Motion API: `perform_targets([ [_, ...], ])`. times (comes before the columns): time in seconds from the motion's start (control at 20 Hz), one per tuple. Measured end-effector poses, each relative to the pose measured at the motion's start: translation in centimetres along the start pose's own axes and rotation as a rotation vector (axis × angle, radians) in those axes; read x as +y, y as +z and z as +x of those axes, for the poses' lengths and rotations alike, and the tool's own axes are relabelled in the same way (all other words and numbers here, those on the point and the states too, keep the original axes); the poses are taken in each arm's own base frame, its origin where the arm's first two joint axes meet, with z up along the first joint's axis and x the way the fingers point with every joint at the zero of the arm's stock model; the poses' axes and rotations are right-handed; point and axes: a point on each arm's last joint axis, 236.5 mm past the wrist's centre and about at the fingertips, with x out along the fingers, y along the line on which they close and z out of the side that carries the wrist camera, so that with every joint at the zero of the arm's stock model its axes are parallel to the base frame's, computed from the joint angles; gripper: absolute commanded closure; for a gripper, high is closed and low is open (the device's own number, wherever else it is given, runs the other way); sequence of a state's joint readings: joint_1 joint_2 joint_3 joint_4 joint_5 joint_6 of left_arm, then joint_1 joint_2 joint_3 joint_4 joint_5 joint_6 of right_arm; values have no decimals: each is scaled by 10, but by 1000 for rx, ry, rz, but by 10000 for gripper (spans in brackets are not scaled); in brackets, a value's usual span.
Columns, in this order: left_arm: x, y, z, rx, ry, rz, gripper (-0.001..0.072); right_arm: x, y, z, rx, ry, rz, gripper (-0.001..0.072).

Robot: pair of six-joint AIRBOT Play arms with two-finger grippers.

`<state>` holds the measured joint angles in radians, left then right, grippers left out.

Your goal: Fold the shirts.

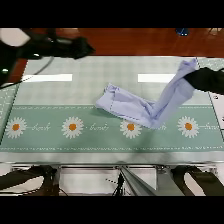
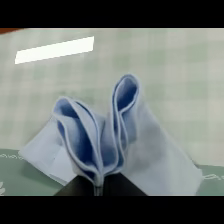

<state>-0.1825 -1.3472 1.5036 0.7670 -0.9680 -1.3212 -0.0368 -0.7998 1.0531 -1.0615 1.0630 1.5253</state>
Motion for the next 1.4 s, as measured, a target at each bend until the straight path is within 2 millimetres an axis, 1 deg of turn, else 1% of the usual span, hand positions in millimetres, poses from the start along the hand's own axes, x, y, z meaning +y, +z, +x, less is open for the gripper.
perform_targets([
  [0.05,6,9,-18,-29,20,1,689,8,-3,16,21,21,-15,693],
  [0.15,14,20,-45,-63,47,2,689,25,-11,51,62,55,-35,693],
  [0.25,18,23,-66,-73,66,5,689,40,-20,87,90,80,-36,693],
  [0.35,17,22,-79,-71,73,10,689,56,-32,122,108,105,-37,692],
  [0.5,11,16,-90,-53,70,18,689,86,-50,169,108,160,0,690],
  [0.55,10,16,-92,-52,70,20,689,96,-55,182,103,178,16,649],
  [0.6,8,12,-93,-38,66,22,689,106,-62,194,101,193,32,568],
  [0.65,8,11,-94,-34,65,22,688,115,-69,204,101,206,48,468],
  [0.7,7,8,-95,-22,63,23,688,123,-77,212,103,217,61,395],
  [0.75,6,8,-96,-22,63,24,688,128,-83,218,107,224,70,359],
  [0.8,6,7,-96,-17,62,24,688,133,-89,222,114,229,76,348],
  [0.9,5,5,-97,-10,61,25,688,134,-92,225,115,228,75,348],
  [1.0,6,4,-97,-7,64,26,688,123,-87,220,124,211,53,347],
  [1.05,8,4,-97,-5,70,28,687,113,-82,215,128,192,32,337],
  [1.1,10,3,-98,0,80,31,687,97,-75,206,135,163,8,233],
  [1.15,14,2,-98,2,93,35,687,79,-68,197,146,128,-15,197],
  [1.25,22,1,-100,9,124,43,685,26,-53,171,173,14,-63,192],
  [1.3,27,0,-102,15,140,45,672,-9,-49,154,201,-67,-80,190],
  [1.35,32,-2,-103,23,157,47,599,-46,-49,137,239,-154,-85,163],
  [1.4,37,-5,-105,38,174,50,493,-83,-52,119,282,-239,-84,153],
])
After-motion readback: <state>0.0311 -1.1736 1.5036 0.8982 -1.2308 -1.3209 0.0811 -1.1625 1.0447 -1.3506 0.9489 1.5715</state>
